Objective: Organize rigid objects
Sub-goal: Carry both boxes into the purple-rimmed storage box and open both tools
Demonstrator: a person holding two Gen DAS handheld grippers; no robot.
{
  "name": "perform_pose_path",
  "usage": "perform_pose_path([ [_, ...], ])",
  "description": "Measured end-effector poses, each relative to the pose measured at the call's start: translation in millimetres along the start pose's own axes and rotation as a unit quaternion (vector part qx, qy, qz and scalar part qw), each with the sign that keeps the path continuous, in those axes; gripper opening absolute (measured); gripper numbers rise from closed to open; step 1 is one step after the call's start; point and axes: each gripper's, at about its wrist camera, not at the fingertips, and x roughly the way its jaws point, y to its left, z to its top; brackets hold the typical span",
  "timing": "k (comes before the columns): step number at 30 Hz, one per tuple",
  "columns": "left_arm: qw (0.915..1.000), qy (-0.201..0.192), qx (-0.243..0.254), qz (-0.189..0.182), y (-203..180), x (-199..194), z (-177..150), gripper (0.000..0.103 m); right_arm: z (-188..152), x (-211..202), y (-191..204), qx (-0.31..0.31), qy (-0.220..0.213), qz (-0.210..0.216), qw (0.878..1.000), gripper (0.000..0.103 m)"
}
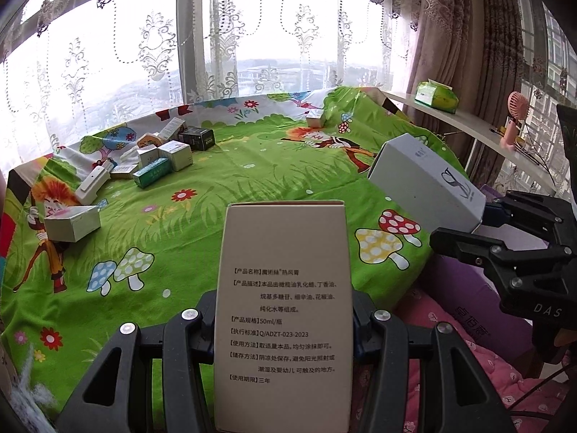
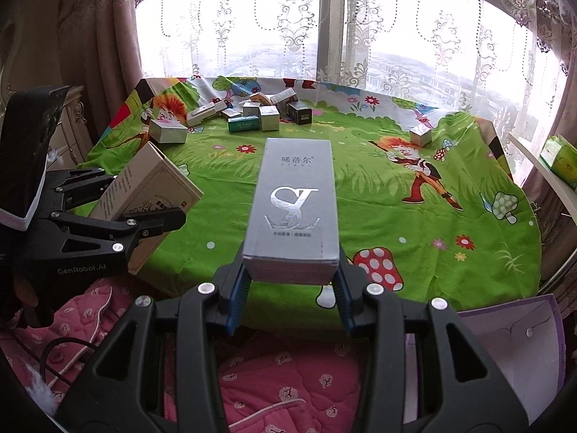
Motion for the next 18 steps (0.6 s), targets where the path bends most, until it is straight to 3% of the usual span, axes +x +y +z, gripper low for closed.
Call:
perform_pose_path([
  [8,0.9955,0.027,0.068,-0.060,-64.8,14.3,3.2,0.052,-24.2,-30.0,-36.7,0.032,-0.003,-0.031,0.999,0.046],
  [18,0.9777,0.038,0.158,-0.133,-148.6,19.3,25.7,0.052,-58.6,-65.3,-95.2,0.093,-0.003,-0.090,0.992,0.046],
])
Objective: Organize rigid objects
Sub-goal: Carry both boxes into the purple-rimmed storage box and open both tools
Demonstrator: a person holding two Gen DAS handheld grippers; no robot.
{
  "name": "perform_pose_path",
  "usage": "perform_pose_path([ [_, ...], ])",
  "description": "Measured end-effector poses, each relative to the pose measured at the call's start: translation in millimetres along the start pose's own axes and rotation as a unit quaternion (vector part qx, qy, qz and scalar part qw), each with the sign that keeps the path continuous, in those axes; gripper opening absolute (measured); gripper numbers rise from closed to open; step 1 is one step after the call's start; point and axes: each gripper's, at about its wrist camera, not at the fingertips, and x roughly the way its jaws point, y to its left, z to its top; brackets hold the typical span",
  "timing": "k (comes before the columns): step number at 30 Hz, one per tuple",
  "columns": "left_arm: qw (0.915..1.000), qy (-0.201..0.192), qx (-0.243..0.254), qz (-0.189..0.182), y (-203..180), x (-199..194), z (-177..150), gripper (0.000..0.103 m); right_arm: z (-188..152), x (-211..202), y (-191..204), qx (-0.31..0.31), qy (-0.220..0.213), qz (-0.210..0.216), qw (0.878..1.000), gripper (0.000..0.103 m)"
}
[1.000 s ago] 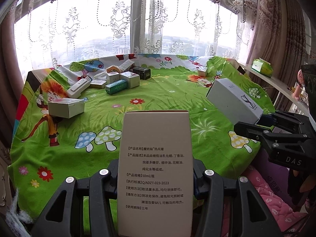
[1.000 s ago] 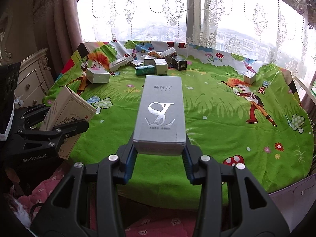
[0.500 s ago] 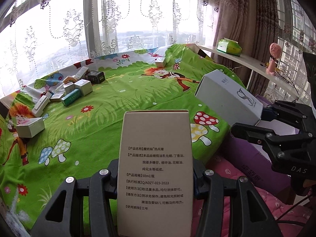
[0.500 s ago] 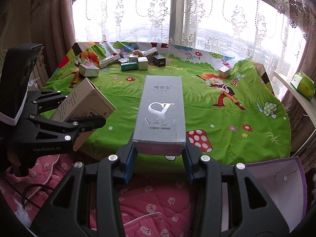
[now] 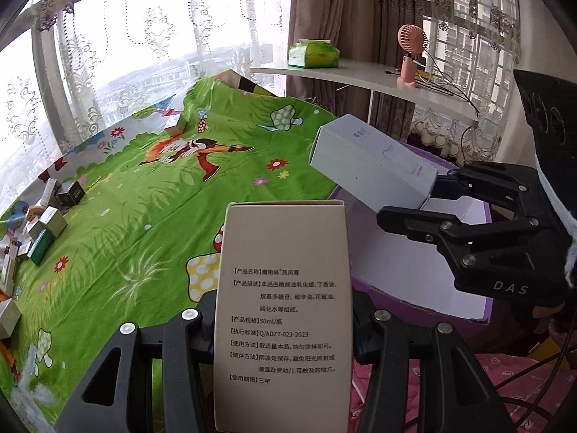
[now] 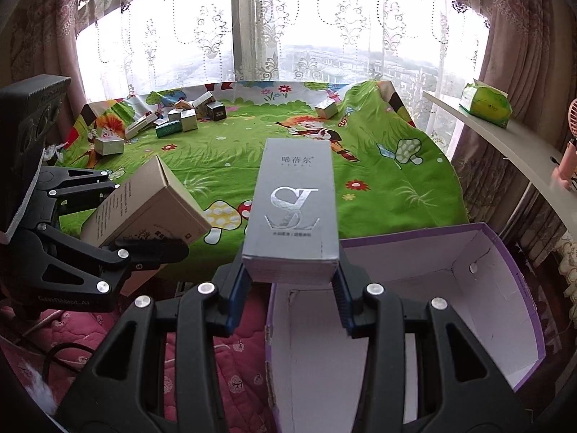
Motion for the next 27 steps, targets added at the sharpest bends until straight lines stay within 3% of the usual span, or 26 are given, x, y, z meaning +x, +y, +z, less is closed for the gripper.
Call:
perform_pose_path([
  [7,0.9972,0.022,0.059,-0.042,-47.5,32.4,24.0,0.052,-23.6,-10.3,-38.2,0.041,0.018,-0.036,0.998,0.046],
  [11,0.9951,0.046,0.049,-0.073,-62.0,54.1,33.8,0.052,-35.6,-12.1,-57.9,0.070,0.032,-0.054,0.996,0.046],
  [19,0.9930,0.055,0.049,-0.092,-90.6,80.5,37.1,0.052,-55.0,-26.5,-102.8,0.106,0.046,-0.113,0.987,0.046],
  [22,0.9916,0.052,0.052,-0.106,-95.7,83.8,31.7,0.054,-58.0,-27.7,-114.0,0.117,0.051,-0.133,0.983,0.046],
  [23,0.9908,0.058,0.050,-0.112,-96.5,84.7,30.0,0.058,-57.6,-28.1,-116.7,0.123,0.052,-0.136,0.982,0.047],
  [25,0.9909,0.065,0.049,-0.107,-97.6,85.0,27.1,0.069,-54.7,-29.0,-120.4,0.134,0.053,-0.138,0.980,0.061],
  [26,0.9914,0.061,0.049,-0.105,-96.9,82.4,25.4,0.072,-52.8,-30.0,-120.5,0.137,0.050,-0.137,0.980,0.070],
  [27,0.9917,0.055,0.045,-0.107,-94.4,79.0,24.2,0.072,-49.7,-30.5,-119.9,0.137,0.046,-0.137,0.980,0.072],
])
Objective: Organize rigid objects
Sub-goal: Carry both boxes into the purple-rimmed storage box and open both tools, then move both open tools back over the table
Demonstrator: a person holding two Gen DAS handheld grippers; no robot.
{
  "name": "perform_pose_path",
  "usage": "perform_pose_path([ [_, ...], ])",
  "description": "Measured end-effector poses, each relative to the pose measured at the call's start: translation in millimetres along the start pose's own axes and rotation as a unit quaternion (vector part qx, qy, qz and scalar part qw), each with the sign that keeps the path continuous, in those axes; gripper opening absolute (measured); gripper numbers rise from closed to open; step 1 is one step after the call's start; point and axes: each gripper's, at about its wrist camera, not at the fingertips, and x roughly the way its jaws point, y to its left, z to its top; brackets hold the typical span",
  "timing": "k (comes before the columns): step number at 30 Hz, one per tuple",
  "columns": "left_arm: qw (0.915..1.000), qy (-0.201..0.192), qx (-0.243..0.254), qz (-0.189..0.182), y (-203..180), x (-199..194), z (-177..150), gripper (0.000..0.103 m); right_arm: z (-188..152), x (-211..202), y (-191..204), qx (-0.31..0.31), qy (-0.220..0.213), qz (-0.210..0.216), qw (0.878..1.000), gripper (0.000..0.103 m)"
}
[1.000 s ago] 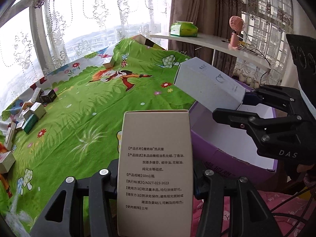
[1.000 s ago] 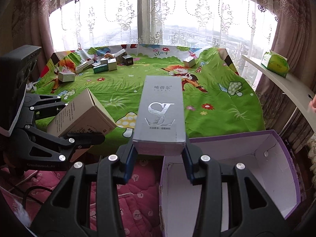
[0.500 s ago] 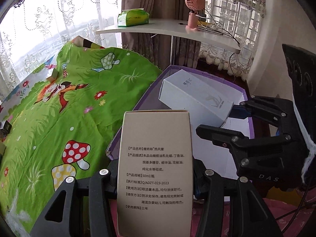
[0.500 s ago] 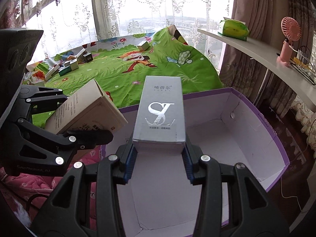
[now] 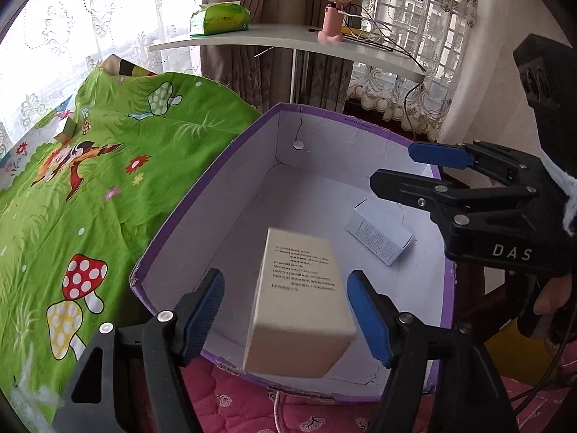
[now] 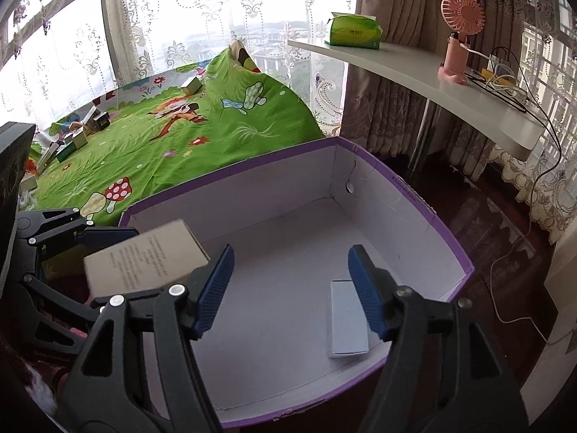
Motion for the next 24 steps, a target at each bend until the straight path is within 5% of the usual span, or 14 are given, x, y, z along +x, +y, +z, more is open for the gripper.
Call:
perform_pose_path([
  [4,0.9991,-0.029,-0.029,0.008,21.2,-22.5,-9.3,0.076,8.6,-2.3,16.6,-0.013,-0.010,0.001,1.000,0.073],
  [9,0.9899,-0.065,-0.082,0.096,76.6,-61.5,-40.4,0.078,17.9,1.9,60.3,-0.063,-0.009,0.033,0.997,0.077],
  [11,0.9803,-0.074,-0.126,0.134,109.0,-79.6,-58.4,0.084,21.2,4.4,85.0,-0.091,-0.008,0.052,0.994,0.079],
  [14,0.9528,-0.090,-0.227,0.180,167.6,-106.2,-93.9,0.085,28.5,11.9,125.3,-0.127,-0.004,0.089,0.988,0.082],
  [17,0.9049,-0.109,-0.343,0.228,229.8,-133.7,-134.2,0.085,38.9,23.6,166.7,-0.157,-0.001,0.119,0.980,0.085],
  [19,0.8543,-0.137,-0.427,0.262,269.9,-155.5,-165.1,0.085,48.7,36.0,190.4,-0.166,0.004,0.138,0.976,0.085],
  [22,0.7658,-0.167,-0.538,0.310,322.1,-184.1,-210.1,0.085,66.6,57.5,222.7,-0.176,0.003,0.153,0.972,0.085],
  [24,0.7218,-0.163,-0.582,0.338,350.3,-197.7,-231.7,0.085,77.6,73.8,242.0,-0.178,0.005,0.164,0.970,0.086],
])
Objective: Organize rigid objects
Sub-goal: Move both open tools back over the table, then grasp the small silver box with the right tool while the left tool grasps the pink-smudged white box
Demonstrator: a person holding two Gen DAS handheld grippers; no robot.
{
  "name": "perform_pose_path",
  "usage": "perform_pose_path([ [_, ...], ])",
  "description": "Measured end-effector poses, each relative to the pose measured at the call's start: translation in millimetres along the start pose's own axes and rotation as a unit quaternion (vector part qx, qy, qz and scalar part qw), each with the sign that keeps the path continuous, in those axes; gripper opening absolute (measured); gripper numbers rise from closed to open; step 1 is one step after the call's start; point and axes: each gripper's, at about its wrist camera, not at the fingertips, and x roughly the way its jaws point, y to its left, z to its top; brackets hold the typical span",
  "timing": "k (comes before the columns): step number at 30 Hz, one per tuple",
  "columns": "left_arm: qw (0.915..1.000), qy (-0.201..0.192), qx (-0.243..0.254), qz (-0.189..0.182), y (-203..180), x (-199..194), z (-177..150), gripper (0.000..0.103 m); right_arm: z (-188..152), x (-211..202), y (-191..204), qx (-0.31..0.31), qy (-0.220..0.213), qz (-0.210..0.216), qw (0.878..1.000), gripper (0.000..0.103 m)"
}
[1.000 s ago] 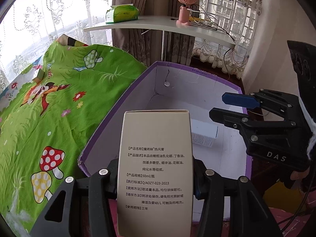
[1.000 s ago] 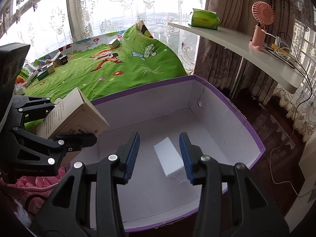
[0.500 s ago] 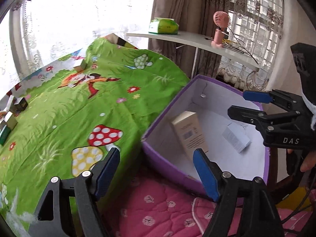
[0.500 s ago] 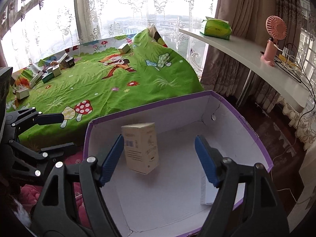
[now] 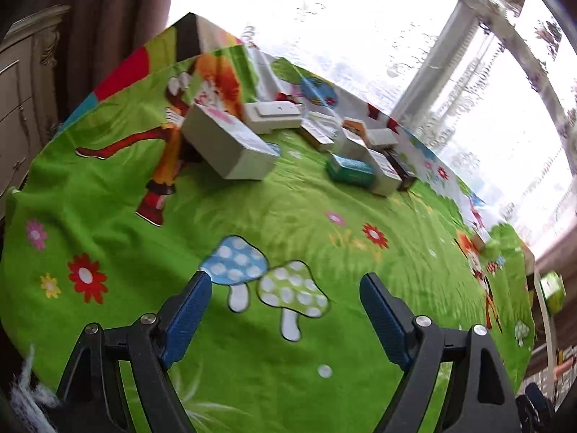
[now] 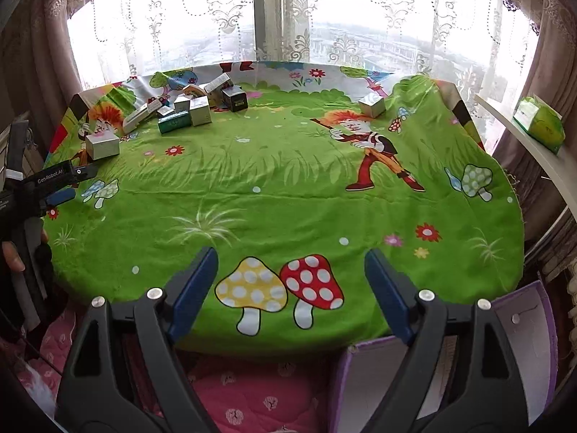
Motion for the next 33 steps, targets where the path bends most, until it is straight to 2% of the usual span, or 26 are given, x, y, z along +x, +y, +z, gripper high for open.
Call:
perform_pose_path([
  [3,0.9979,-0.002,-0.013,0.063,13.9,11.8,30.9,0.085,21.7,30.7,7.2,0.005,0.006,0.018,1.000,0.085],
  [5,0.9958,0.009,-0.007,0.091,11.8,19.8,46.8,0.085,35.4,49.5,6.7,0.009,0.009,0.027,1.000,0.086],
  [8,0.9942,0.018,-0.009,0.106,1.5,30.0,56.5,0.085,52.7,76.1,-9.0,0.033,0.022,0.028,0.999,0.086],
  [13,0.9907,0.011,-0.029,0.132,-9.1,49.1,54.1,0.085,84.9,124.3,-70.5,0.122,0.032,0.014,0.992,0.086],
  [16,0.9893,-0.004,-0.038,0.141,-9.4,50.5,45.9,0.085,109.8,161.8,-105.6,0.160,0.034,-0.013,0.987,0.086],
  [20,0.9882,-0.023,-0.015,0.151,-11.5,46.5,42.0,0.085,142.8,215.2,-140.7,0.188,0.038,-0.070,0.979,0.086],
  [22,0.9879,-0.029,-0.005,0.153,-9.5,43.1,42.2,0.085,163.3,241.7,-146.7,0.186,0.036,-0.102,0.977,0.086],
  [26,0.9878,-0.043,0.003,0.149,-4.3,33.4,44.4,0.085,199.3,289.8,-158.3,0.205,0.041,-0.142,0.968,0.086],
  [29,0.9883,-0.041,0.007,0.146,-4.9,32.4,47.2,0.085,219.0,319.2,-165.0,0.228,0.062,-0.167,0.957,0.085],
  [30,0.9888,-0.039,0.008,0.144,-5.6,33.5,48.0,0.085,224.2,328.5,-165.3,0.220,0.075,-0.190,0.954,0.085],
  [31,0.9891,-0.038,0.007,0.142,-6.3,34.5,48.7,0.085,227.8,336.3,-165.0,0.207,0.088,-0.210,0.952,0.083],
  [32,0.9892,-0.038,0.004,0.142,-6.7,35.5,49.3,0.085,229.0,340.1,-165.2,0.198,0.094,-0.216,0.952,0.061],
  [33,0.9892,-0.037,0.000,0.142,-6.5,36.3,49.6,0.085,228.0,338.8,-166.2,0.198,0.089,-0.208,0.954,0.048],
])
